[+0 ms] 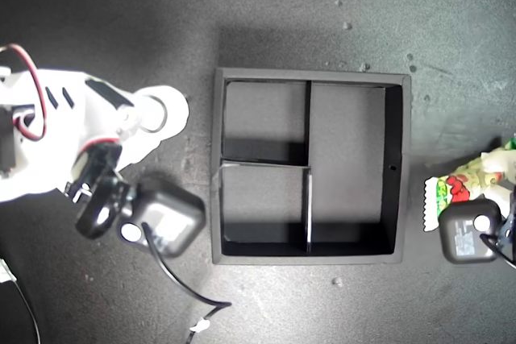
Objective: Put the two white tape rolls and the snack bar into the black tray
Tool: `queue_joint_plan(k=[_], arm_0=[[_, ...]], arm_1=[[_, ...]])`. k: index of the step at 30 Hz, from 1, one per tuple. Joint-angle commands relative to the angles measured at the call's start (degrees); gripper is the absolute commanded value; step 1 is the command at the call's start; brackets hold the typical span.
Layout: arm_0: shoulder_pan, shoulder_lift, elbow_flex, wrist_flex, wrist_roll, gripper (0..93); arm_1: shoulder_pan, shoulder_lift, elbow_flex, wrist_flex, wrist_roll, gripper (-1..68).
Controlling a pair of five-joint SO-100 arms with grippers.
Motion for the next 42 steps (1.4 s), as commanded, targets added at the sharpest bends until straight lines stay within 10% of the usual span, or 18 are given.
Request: queue_joint_plan(k=[1,14,27,42], arm_0=[[0.26,0.53,-2.72,0.09,0.26,0.1],[0.18,-0.79,-2.64,0.09,0.26,0.1],[0.62,-1.76,-3.60,0.00,0.18,0.1],[1.05,-6.24,-6.24,-0.44,0.97,0.1]], arm_1=[[1.76,0.88,-4.04,-1.23,-4.13,5.8],[4.57,0.53,-11.60,0.79,-10.02,4.5],[8.96,0.26,-10.11,-18.54,1.85,4.0],[3.52,0.00,-12.57,-20.57,-52.65,5.2]])
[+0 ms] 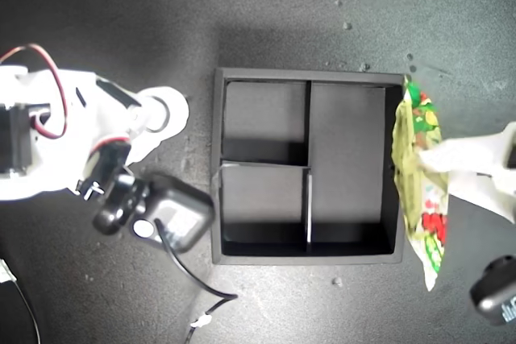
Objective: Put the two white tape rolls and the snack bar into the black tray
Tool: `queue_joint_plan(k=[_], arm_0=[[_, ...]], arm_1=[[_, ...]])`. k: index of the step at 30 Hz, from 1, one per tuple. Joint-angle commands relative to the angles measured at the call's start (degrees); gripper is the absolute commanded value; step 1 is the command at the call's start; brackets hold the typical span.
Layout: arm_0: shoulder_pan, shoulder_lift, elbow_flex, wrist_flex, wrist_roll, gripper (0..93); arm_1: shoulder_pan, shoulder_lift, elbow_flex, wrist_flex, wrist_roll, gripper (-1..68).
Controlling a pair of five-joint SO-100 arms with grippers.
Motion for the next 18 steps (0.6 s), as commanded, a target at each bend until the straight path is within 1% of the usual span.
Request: queue_joint_plan(k=[1,9,14,18], arm_0=[[1.23,-0.88,-4.75,-0.44,0.35,0.1],[2.64,-1.76,-10.37,0.44,1.76,0.1],[4.66,-4.57,-15.47,2.20,2.02,0.1],[5.10,-7.12,-18.72,2.99,2.46,0.1]], arm_1=[[-1.76,0.26,1.32,-3.60,-6.94,5.2],[-3.69,0.26,5.62,-11.34,-11.16,5.5],[-3.96,0.18,6.94,-13.62,-11.69,5.5],[-4.13,0.00,8.00,-14.94,-11.87,5.4]])
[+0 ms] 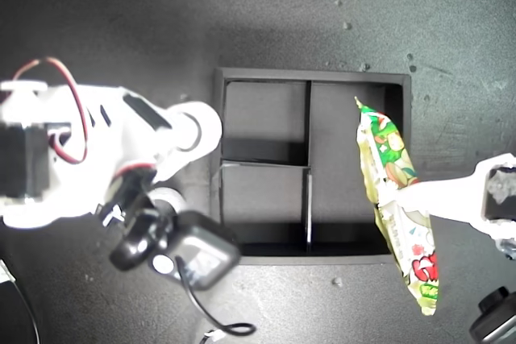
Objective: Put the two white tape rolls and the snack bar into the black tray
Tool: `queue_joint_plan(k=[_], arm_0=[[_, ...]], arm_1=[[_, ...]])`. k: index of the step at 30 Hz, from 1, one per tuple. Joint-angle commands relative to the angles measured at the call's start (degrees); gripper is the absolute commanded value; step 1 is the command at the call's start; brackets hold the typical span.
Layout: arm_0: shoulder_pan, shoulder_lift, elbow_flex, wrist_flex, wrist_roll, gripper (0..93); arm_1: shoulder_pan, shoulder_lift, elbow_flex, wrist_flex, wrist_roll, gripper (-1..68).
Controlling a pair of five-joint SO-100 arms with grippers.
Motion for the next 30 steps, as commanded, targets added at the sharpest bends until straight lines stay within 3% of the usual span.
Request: queue_joint_plan(k=[1,11,20,27,30], arm_0=[[0.18,-0.97,-5.10,0.35,0.97,0.1],[3.43,-13.71,-20.83,5.80,1.14,0.1],[7.29,-20.83,-27.77,8.53,-2.90,0.2],[10.72,-34.01,-45.44,15.82,-4.31,0.3],[11.25,-45.53,-64.07,24.79,-4.13,0.4]], arm_1=[[-0.70,0.18,0.09,-1.85,-0.53,5.4],[-0.79,0.00,3.16,-3.16,0.09,4.9],[-1.14,0.00,5.01,-3.60,0.53,4.8],[-1.05,0.00,8.61,-7.38,0.70,5.3],[-0.97,0.00,9.32,-7.73,0.97,5.2]])
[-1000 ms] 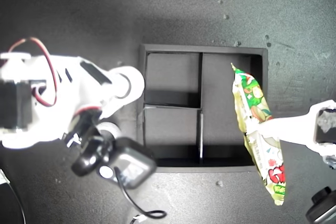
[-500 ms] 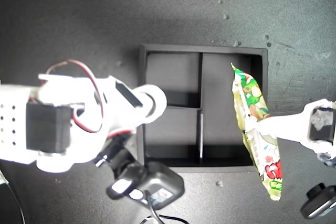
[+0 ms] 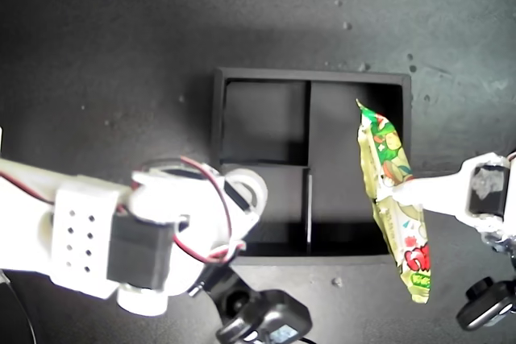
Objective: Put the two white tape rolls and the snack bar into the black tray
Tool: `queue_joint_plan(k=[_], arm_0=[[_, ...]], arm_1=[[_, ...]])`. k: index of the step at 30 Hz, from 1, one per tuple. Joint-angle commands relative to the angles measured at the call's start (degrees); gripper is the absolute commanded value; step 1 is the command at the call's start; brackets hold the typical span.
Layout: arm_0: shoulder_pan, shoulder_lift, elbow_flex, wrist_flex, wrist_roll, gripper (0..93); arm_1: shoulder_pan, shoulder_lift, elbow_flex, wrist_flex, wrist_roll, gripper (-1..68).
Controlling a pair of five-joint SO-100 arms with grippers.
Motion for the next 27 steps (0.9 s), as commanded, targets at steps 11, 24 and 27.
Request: queue_joint_plan(k=[11,24,27], arm_0=[[1.05,-24.87,-43.33,17.93,-2.90,0.4],[2.20,-16.96,-30.85,17.93,-5.98,12.4],[2.20,-14.59,-28.04,17.93,-6.24,13.8]], arm_1=[[-0.09,0.35,0.18,-1.14,0.79,5.1],[-1.93,0.35,1.05,0.09,-0.97,26.2],[-2.11,0.35,1.23,1.49,-1.32,27.0]])
